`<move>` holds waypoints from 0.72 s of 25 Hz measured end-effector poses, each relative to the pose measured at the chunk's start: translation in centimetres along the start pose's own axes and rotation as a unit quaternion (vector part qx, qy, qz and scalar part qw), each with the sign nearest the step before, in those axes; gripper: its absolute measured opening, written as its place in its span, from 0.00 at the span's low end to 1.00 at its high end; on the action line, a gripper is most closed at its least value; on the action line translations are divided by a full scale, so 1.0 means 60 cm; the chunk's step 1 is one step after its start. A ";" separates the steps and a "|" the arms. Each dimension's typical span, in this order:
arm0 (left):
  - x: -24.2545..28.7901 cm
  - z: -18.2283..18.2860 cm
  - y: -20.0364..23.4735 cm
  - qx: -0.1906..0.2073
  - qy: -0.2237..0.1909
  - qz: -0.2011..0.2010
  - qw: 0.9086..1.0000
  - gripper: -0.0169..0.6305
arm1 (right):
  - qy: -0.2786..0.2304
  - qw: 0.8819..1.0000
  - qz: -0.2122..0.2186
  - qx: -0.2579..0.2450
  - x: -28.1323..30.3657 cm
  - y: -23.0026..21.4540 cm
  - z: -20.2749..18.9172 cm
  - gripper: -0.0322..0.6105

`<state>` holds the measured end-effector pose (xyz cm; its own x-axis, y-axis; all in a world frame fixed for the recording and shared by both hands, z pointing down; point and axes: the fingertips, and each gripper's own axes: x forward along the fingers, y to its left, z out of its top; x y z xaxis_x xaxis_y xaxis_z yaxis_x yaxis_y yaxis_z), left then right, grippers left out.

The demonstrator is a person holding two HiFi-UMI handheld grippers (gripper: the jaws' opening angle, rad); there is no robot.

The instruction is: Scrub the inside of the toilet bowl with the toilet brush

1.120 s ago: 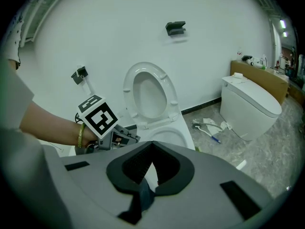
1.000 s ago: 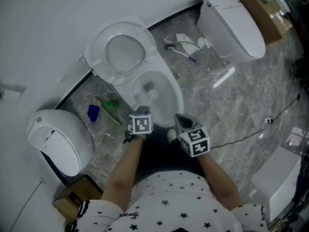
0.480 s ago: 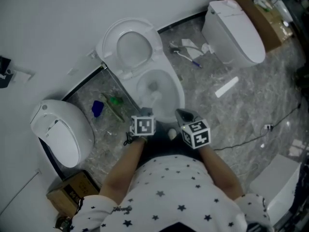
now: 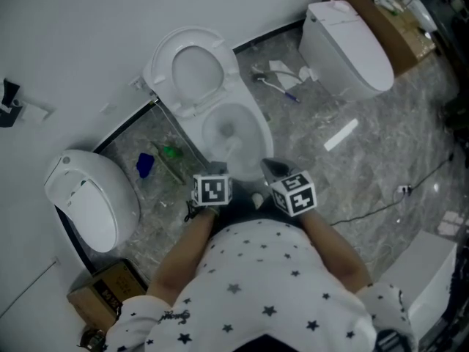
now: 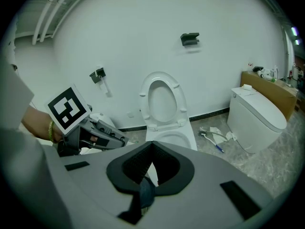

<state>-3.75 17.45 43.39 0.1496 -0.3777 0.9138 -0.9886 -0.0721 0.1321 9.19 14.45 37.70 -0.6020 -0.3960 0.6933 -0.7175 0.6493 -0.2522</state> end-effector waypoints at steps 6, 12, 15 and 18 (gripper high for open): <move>-0.019 -0.017 -0.012 0.008 0.001 0.000 1.000 0.27 | -0.012 1.000 0.006 0.006 -0.009 0.005 -0.001 0.05; -0.032 -0.012 -0.020 0.021 -0.017 0.005 1.000 0.27 | -0.009 1.000 0.009 0.001 -0.020 0.011 -0.009 0.05; -0.029 -0.026 -0.025 0.018 -0.006 0.002 1.000 0.27 | -0.006 1.000 0.012 -0.003 -0.023 0.015 -0.013 0.05; -0.033 -0.018 -0.028 0.021 -0.016 0.000 1.000 0.27 | -0.006 1.000 0.014 0.000 -0.023 0.016 -0.014 0.05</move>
<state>-2.43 19.35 41.78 0.1502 -0.4075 0.9008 -0.9873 -0.1101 0.1147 9.62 16.14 37.07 -0.6259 -0.3860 0.6777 -0.7008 0.6597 -0.2715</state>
